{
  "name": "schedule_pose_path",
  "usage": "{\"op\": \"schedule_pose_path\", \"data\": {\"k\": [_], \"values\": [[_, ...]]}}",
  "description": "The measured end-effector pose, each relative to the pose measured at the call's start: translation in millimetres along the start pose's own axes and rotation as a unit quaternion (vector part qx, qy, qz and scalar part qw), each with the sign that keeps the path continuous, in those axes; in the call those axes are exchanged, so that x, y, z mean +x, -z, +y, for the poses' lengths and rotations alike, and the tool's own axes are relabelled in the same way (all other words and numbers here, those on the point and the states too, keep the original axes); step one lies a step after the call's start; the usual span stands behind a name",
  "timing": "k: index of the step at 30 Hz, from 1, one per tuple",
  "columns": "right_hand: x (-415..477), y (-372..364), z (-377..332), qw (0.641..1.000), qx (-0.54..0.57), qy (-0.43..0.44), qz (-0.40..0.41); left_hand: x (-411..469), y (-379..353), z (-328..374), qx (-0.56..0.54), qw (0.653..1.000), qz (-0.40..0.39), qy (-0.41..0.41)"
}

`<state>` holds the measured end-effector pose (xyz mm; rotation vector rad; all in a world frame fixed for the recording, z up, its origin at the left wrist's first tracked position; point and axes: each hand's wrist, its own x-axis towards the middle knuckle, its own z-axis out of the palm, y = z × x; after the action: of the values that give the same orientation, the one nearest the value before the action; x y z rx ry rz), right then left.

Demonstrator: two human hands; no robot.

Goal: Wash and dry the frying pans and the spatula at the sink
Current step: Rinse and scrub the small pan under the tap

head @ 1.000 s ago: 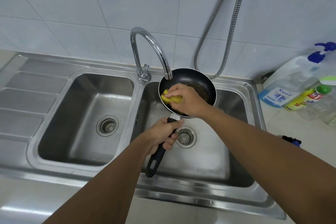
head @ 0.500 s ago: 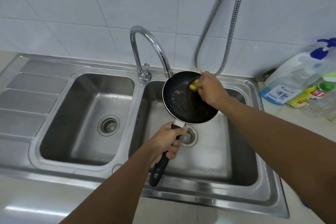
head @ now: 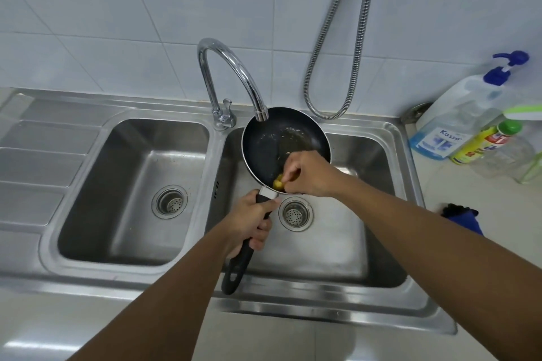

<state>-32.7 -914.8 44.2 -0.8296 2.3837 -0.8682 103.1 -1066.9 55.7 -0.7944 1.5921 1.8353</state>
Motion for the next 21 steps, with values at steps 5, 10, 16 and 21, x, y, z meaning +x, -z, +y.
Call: {"op": "schedule_pose_path", "data": {"k": [5,10,16,21], "values": [[-5.6,-18.3,0.2,0.996,0.07,0.008,0.058,0.3,-15.4,-9.3,-0.006,1.0,-0.016,0.011],[47.8,-24.9,-26.0,0.958,0.102,-0.076,0.259,1.5,-25.2,-11.3,0.016,1.0,-0.015,-0.002],[42.1,-19.4,-31.6,0.981,0.109,-0.071,0.144,5.2,-14.2,-10.1,0.023,1.0,0.015,-0.002],[1.1,-22.1,5.6,0.997,-0.008,-0.058,0.046,6.7,0.2,-13.3,0.008,1.0,0.027,0.006]]}}
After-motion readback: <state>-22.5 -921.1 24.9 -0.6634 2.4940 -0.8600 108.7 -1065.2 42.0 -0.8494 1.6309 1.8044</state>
